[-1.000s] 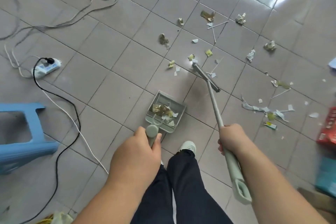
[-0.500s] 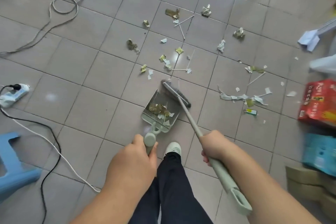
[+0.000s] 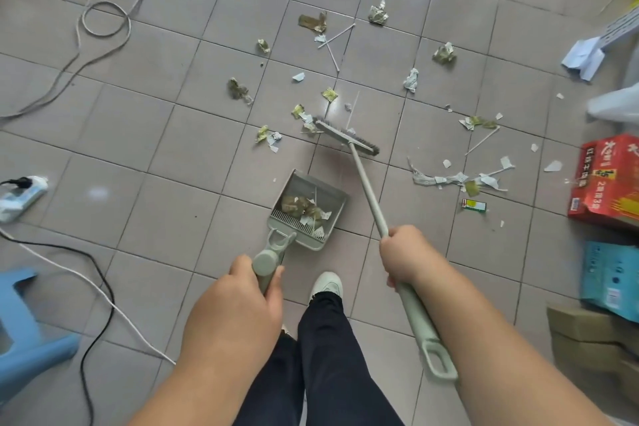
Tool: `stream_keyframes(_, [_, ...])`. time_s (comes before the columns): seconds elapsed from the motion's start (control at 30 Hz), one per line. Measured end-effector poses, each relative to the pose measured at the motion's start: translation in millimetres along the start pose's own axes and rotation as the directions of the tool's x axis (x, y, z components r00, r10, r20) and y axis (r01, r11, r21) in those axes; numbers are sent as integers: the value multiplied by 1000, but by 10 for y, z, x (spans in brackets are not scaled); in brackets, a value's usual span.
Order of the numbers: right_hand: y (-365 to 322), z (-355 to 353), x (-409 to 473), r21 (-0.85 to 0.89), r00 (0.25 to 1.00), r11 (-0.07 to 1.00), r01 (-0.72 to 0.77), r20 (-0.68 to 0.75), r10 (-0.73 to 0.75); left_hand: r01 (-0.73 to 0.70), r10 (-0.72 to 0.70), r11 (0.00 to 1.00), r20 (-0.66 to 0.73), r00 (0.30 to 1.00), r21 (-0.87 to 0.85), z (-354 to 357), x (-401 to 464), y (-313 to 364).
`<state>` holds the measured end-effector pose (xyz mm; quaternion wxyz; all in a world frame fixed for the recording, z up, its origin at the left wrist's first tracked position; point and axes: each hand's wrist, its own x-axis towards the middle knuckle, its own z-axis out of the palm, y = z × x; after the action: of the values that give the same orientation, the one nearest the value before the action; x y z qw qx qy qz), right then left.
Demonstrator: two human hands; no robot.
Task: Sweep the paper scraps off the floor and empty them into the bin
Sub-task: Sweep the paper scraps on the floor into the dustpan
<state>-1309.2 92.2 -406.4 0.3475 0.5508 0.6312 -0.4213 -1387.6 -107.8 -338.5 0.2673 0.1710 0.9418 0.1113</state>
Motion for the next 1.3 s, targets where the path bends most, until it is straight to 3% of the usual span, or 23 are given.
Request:
stream_keyframes(0.2, [-103,79,93,46,991,995,-88,108,83,-7,7,1000,10,1000,5,8,13,17])
stream_keyframes(0.43, [158,-332,-531,59,981,997,-41,192,29,1,-1,1000,23,1000,-14,-4,22,40])
stream_keyframes(0.6, [72,-434,-617,56,995,998,5,101,-11,2,-1,1000,30,1000,-25,-13,-23,41])
stream_keyframes(0.83, [-469,-348,49,10,999,999,32,-22,-32,48,-47,997,15,999,-61,-26,-129,-46])
stream_keyframes(1.03, [-820,-48,314,-95,994,990,107,1,-108,119,-118,990,20,993,-78,-43,-150,-114])
stream_keyframes(1.2, [-510,4,36,-75,990,996,-52,126,61,118,-117,990,21,993,-80,-32,-97,-119])
stream_keyframes(1.3, [-240,-302,-286,-86,986,995,-41,158,54,126,-124,988,23,992,-90,-21,-91,-123])
